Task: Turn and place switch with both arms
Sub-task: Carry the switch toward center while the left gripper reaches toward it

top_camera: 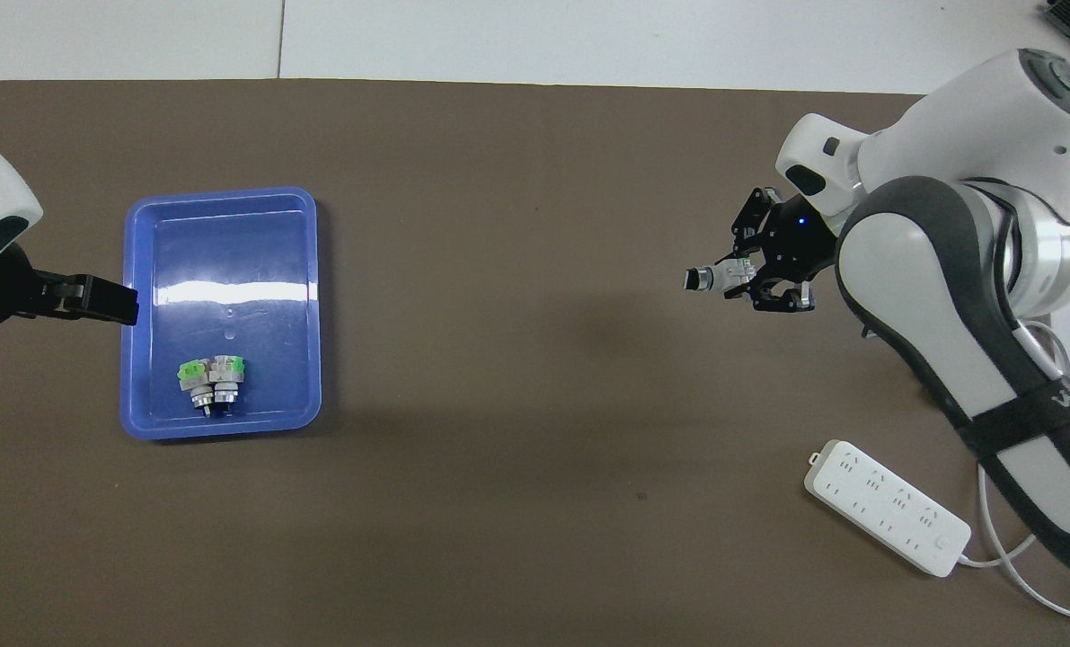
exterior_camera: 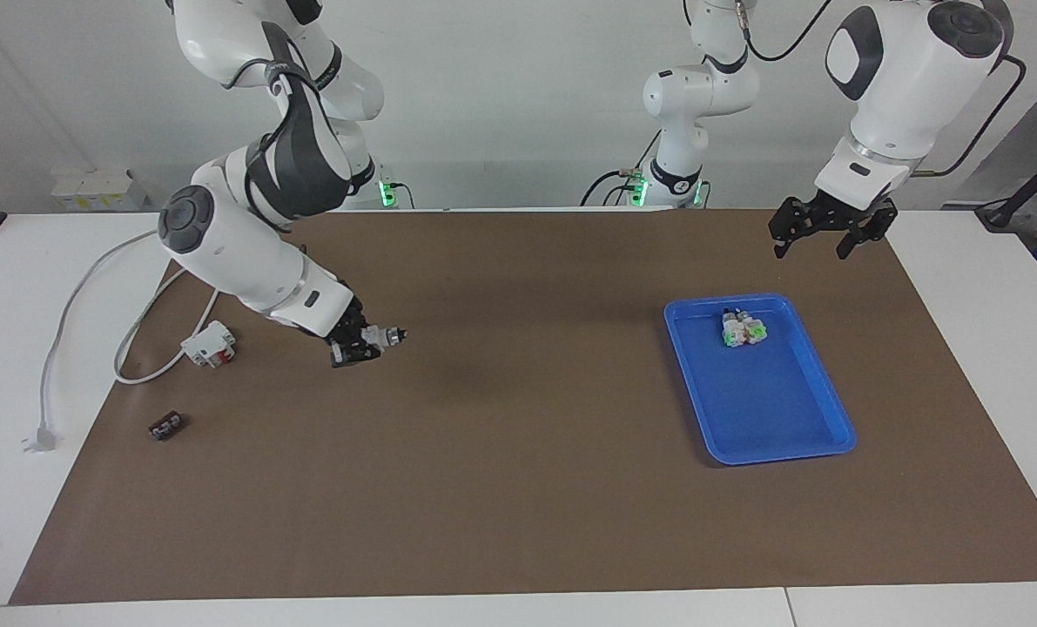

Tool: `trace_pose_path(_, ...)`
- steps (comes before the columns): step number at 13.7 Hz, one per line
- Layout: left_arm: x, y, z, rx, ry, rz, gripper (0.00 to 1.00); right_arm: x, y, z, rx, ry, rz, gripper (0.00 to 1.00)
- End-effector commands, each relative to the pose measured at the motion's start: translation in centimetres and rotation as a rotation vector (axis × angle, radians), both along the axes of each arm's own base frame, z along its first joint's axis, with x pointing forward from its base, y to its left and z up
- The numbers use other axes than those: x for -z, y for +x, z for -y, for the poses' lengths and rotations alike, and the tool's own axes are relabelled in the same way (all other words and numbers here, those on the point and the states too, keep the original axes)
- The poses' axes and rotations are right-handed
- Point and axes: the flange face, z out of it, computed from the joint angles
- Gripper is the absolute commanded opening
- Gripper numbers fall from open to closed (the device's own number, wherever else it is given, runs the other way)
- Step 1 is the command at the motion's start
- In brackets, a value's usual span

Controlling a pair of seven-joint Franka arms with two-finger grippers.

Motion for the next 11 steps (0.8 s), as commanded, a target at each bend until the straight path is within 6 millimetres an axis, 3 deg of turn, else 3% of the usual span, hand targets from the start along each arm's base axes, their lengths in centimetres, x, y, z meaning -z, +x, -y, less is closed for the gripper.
trace_pose_path(1,-0.4,-1.2,1.0,0.008,-0.001,0.011,1.0,-1.7,-1.9,-3.2,0.009,0.044,-0.029,0.0)
trace_pose_path(2,-0.2,-1.4,1.4,0.014,-0.001,0.005,1.0,-2.6,-2.3,-4.1,0.017,0.064,-0.021,0.0)
trace_pose_path(3,-0.2,-1.5,2.4,0.032,-0.001,0.008,1.0,-3.7,-3.2,-6.4,-0.012,0.075,-0.002,0.0)
trace_pose_path(5,-0.4,-1.4,5.2,0.088,-0.011,0.05,1.0,-5.7,-4.3,-8.5,-0.019,0.122,0.014,0.0)
trace_pose_path(8,-0.1,-1.2,8.2,0.079,-0.203,0.091,1.0,-7.7,-6.3,-11.1,0.006,0.208,0.047,0.0)
trace_pose_path(11,0.3,-1.8,11.4,0.086,-0.332,0.136,0.99,-7.8,-7.9,-14.1,0.049,0.292,0.097,0.0)
